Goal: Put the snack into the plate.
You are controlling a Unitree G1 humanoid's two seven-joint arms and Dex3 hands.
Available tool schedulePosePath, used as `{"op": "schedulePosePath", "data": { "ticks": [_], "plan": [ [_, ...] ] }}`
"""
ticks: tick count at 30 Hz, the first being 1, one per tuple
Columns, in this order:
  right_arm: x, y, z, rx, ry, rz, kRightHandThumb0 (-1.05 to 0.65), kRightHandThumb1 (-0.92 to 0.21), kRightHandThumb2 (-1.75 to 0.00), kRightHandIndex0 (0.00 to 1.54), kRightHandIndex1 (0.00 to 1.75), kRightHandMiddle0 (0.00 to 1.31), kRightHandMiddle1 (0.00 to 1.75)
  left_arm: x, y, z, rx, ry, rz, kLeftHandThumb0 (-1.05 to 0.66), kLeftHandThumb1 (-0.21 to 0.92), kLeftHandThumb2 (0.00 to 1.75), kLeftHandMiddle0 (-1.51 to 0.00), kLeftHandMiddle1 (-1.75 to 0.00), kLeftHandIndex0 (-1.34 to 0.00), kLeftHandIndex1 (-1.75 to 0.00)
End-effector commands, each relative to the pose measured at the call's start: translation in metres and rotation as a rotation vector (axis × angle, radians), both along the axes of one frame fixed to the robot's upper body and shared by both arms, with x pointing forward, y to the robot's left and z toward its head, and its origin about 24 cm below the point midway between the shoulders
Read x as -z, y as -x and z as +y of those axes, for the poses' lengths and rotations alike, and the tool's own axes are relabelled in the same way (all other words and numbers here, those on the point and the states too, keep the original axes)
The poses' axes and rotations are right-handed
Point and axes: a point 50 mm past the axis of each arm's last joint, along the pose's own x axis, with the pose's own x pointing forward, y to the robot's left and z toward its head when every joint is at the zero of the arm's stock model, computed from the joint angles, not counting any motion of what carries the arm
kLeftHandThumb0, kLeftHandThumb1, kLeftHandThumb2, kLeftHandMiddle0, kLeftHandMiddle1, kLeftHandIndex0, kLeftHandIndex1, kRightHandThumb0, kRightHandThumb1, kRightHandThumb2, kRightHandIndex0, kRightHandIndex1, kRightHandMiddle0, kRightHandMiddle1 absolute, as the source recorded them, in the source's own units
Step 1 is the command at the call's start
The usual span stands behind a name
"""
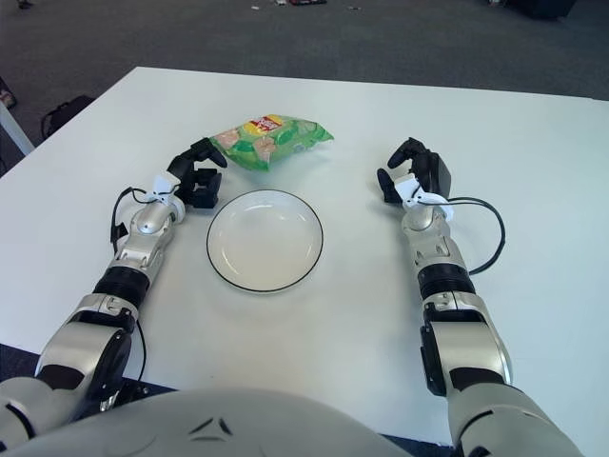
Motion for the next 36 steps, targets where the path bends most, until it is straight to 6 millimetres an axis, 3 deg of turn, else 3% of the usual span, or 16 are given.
{"op": "schedulePosePath", "data": {
  "ticks": [1,15,18,20,25,30,36],
  "plan": [
    [0.044,0.02,-0.005,0.052,-0.035,0.182,-0.51,-0.24,-1.4,1.13,1.75,0.67,1.75,0.049,0.026,-0.007,-0.012,-0.022,0.165,-0.46,0.38,1.23,-1.22,-1.75,-0.56,-1.75],
    [0.045,0.02,-0.012,0.151,-0.077,0.131,-0.44,-0.43,-1.17,0.94,1.75,0.52,1.75,0.052,0.028,-0.008,-0.005,-0.053,0.139,-0.46,0.38,1.24,-1.21,-1.75,-0.56,-1.75],
    [0.024,0.007,-0.009,0.128,-0.079,0.065,-0.43,-0.46,-1.13,0.87,1.75,0.5,1.75,0.052,0.029,-0.007,-0.005,-0.056,0.137,-0.46,0.37,1.24,-1.22,-1.75,-0.57,-1.75],
    [0.014,0.002,-0.006,0.113,-0.075,0.032,-0.23,-0.36,-1.25,0.77,1.73,0.45,1.75,0.053,0.029,-0.007,-0.006,-0.057,0.136,-0.46,0.37,1.25,-1.22,-1.75,-0.57,-1.75],
    [-0.009,-0.006,0.007,0.017,0.016,-0.049,-0.05,-0.29,-1.34,0.71,1.66,0.42,1.75,0.054,0.031,-0.004,-0.011,-0.061,0.14,-0.46,0.37,1.25,-1.22,-1.75,-0.57,-1.75],
    [-0.026,-0.013,0.021,-0.114,0.143,-0.087,-0.01,-0.38,-1.17,0.67,1.5,0.38,1.75,0.054,0.031,-0.003,-0.012,-0.062,0.144,-0.46,0.37,1.25,-1.22,-1.75,-0.57,-1.75],
    [-0.049,-0.023,0.045,-0.258,0.252,-0.113,-0.01,-0.59,-0.88,0.53,1.44,0.29,1.75,0.055,0.032,-0.004,-0.007,-0.067,0.147,-0.46,0.37,1.25,-1.22,-1.75,-0.57,-1.75]
  ]
}}
